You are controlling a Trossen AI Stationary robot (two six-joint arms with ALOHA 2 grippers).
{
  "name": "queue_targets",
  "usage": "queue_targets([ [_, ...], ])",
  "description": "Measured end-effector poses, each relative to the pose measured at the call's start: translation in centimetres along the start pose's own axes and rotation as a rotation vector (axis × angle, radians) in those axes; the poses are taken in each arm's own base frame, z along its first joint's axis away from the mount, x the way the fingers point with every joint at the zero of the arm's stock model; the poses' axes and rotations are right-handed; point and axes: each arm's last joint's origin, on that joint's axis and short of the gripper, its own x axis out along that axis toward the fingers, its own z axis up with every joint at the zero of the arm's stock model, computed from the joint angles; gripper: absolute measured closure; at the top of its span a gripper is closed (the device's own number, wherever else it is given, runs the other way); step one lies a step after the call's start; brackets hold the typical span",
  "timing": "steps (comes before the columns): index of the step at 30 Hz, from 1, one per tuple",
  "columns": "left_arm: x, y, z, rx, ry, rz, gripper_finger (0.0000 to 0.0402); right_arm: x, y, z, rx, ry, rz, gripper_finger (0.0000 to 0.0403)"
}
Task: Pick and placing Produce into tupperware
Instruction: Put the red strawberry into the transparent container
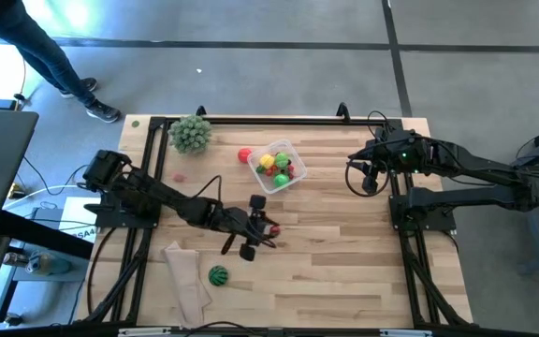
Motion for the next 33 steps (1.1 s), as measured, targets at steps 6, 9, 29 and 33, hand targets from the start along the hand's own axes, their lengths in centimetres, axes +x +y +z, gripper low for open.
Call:
queue_targets([
  [6, 0.3, 3.5, 5.2, 0.03, 0.067, 0.071, 0.0254, 0.0, 0.0, 0.0, 0.0, 0.0, 0.0, 0.0327],
  [9, -0.1, 6.5, 7.5, 0.006, 0.107, 0.114, 0.0254, 0.0, 0.0, 0.0, 0.0, 0.0, 0.0, 0.0327],
  [29, -3.3, 27.3, 1.6, -0.541, 0.379, 0.179, 0.0254, 0.0, 0.0, 0.0, 0.0, 0.0, -0.001, 0.0327],
  [33, 0.0, 26.8, -1.3, -0.569, 0.452, 0.041, 0.026, 0.0, 0.0, 0.0, 0.0, 0.0, 0.0, 0.0327],
])
